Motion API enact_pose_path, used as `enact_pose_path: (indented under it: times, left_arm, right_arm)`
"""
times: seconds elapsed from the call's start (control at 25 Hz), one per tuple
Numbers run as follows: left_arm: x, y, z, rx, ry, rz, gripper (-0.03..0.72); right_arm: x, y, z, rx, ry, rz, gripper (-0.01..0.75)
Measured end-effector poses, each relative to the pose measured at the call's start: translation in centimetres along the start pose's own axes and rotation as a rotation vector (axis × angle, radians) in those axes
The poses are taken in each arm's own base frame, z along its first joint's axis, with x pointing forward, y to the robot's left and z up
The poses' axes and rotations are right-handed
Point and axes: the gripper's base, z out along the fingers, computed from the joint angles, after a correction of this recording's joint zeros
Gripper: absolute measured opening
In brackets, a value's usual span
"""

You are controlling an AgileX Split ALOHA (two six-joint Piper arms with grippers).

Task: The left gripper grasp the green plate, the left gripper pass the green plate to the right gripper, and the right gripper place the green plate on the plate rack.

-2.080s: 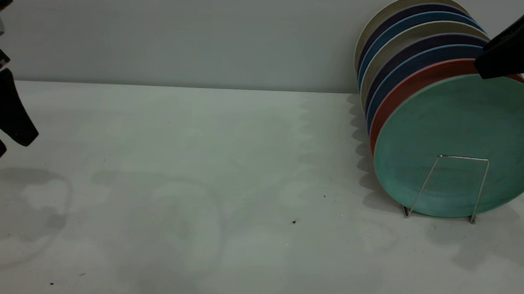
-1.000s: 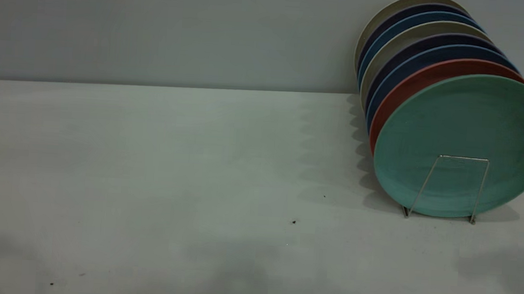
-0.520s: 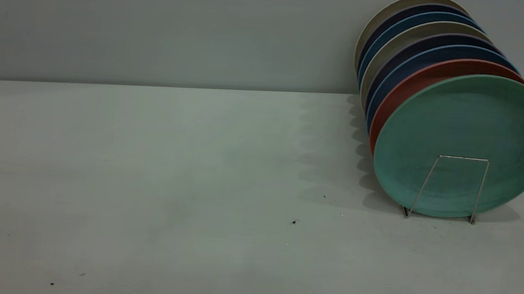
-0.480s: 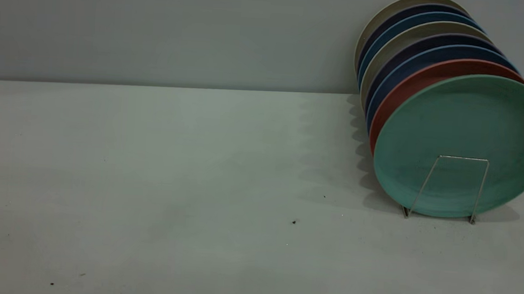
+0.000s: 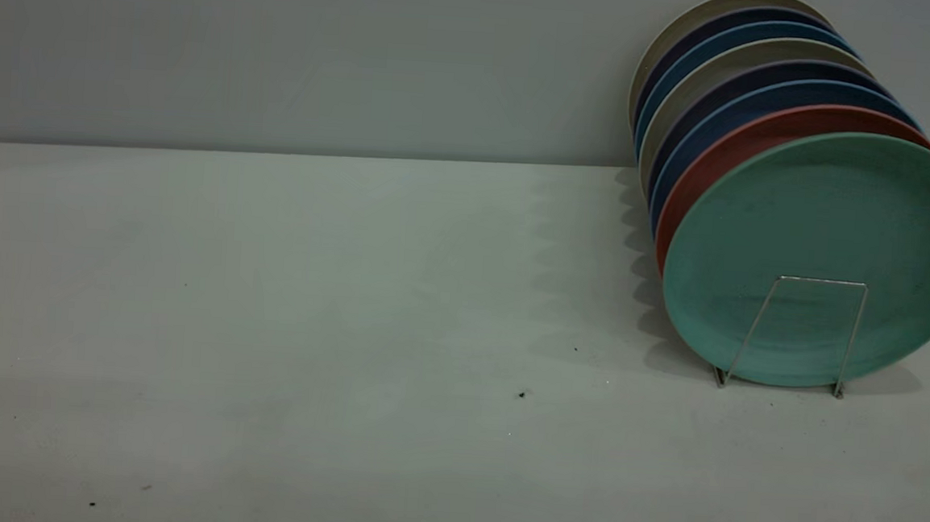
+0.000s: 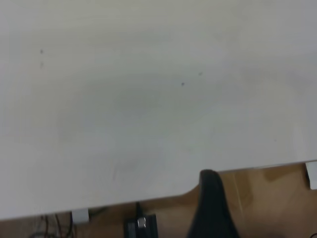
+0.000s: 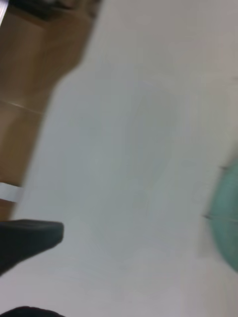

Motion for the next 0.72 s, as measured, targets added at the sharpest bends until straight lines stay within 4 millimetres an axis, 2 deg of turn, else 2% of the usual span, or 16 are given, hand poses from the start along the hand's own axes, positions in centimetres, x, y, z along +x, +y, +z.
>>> enact_pose_path:
  times: [0.12, 0.36, 0.72]
  left_arm:
    - [0.29, -0.05, -0.28, 0.011, -0.032, 0.050, 0.563]
    - [0.60, 0.08, 0.50, 0.017, -0.033, 0.070, 0.563]
    - [0.65, 0.76, 0.52, -0.057, -0.026, 0.046, 0.563]
  right_arm:
    - [0.48, -0.02, -0.15, 0.017, -0.068, -0.010, 0.349]
    - [0.74, -0.20, 0.18, 0.038, -0.055, -0.022, 0.349]
    - [0.80, -0.41, 0.21, 0.061, -0.051, -0.015, 0.349]
